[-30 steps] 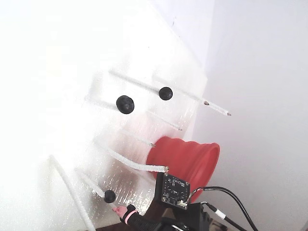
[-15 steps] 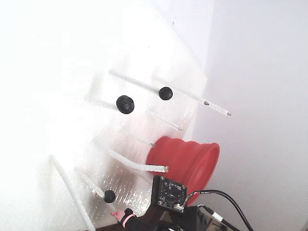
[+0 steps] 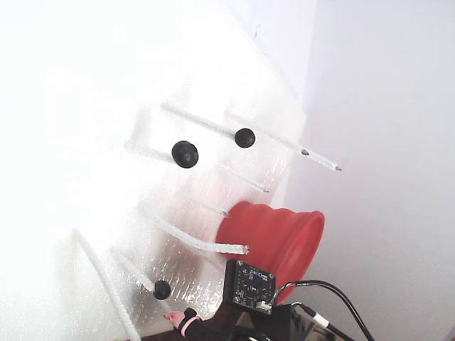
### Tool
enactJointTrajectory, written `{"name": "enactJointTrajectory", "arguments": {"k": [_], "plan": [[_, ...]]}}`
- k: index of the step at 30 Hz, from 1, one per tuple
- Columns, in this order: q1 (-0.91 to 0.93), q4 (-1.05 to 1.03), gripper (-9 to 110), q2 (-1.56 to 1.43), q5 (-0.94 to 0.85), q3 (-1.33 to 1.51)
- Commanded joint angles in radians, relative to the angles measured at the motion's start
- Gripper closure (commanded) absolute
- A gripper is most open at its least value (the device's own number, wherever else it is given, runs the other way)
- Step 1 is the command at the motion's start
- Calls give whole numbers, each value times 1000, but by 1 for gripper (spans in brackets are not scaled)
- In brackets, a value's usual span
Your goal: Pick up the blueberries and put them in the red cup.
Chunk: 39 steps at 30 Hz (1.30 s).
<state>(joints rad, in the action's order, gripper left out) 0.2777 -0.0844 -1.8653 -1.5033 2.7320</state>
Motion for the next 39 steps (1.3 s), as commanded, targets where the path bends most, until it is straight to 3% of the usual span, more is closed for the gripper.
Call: {"name": "enactJointTrajectory", "arguments": {"k": [1,39], "plan": [[17,-29,92,-69,17,-20],[37,-305,92,-368,-6,-150]]}}
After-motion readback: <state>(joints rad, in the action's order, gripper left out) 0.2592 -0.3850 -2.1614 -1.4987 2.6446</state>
